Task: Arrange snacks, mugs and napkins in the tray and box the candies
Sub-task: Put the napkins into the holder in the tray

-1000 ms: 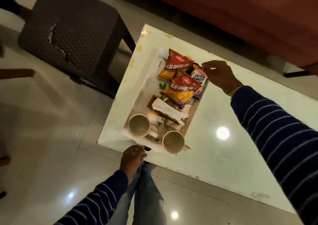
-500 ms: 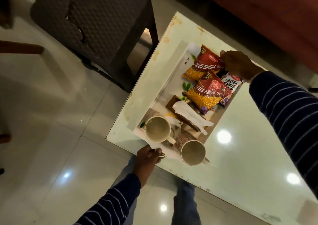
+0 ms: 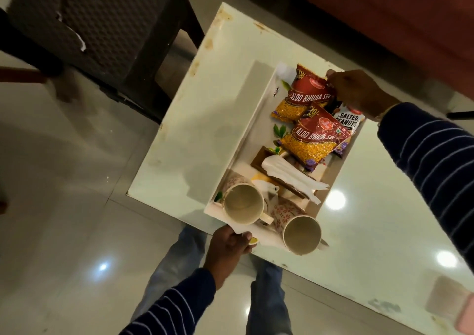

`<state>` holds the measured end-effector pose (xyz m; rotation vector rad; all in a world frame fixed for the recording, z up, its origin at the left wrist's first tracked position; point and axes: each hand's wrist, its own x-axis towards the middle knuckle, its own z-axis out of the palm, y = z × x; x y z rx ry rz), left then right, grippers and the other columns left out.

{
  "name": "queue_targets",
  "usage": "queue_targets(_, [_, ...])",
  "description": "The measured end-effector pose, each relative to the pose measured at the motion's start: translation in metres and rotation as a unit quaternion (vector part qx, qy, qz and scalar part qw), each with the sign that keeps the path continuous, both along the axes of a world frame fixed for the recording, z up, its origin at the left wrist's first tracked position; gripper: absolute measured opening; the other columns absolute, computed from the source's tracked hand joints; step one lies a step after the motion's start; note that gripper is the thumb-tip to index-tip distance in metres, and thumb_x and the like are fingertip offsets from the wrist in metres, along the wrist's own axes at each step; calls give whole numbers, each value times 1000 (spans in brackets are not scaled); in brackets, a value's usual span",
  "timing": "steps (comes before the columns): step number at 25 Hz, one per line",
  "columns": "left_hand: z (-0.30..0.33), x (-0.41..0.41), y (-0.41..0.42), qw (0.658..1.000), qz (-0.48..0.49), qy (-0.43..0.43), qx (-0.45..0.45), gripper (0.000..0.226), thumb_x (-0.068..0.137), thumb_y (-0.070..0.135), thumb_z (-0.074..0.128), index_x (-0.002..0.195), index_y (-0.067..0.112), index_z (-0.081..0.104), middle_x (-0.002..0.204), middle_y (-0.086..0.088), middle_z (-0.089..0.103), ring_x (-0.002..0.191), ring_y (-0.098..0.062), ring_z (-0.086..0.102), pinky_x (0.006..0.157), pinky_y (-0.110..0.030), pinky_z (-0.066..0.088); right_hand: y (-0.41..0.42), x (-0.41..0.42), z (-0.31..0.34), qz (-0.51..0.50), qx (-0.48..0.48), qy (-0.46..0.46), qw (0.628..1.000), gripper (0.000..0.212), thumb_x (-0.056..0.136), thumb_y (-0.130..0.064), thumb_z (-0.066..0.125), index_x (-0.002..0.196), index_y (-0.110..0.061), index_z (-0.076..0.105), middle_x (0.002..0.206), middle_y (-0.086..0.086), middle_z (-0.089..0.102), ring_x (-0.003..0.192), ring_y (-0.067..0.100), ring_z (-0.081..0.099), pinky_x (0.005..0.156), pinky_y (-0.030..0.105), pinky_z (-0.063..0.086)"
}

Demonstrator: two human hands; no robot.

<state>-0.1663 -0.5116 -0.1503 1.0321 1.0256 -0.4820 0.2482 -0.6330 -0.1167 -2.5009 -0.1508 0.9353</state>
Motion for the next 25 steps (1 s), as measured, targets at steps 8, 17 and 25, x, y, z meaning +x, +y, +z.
queue_targets(8, [-13, 7, -125, 999, -44, 15, -2, 20, 90, 22, 73, 105, 12, 67, 93, -1, 79, 89, -22, 76, 83, -41, 61, -133, 4, 0, -32, 2, 2, 999, 61, 100, -54, 43, 106, 2, 67, 103, 28, 68, 82, 36, 63, 76, 38, 45])
queue_targets(17, [-26, 17, -188, 998, -50, 34, 35, 18, 92, 16, 70, 104, 3, 66, 99, -11, 77, 91, -23, 76, 85, -41, 61, -200, 11, -31, -65, 44, 3, 997, 66, 95, -57, 46, 96, 5, 67, 95, 31, 69, 85, 47, 69, 69, 34, 48])
queue_targets(25, [-24, 19, -197, 997, -49, 39, 35, 12, 92, 14, 70, 100, 6, 66, 95, -11, 77, 93, -25, 75, 82, -35, 61, -213, 7, -31, -53, 83, 3, 995, 51, 96, -54, 48, 85, -10, 70, 88, 23, 70, 70, 34, 68, 64, 27, 49])
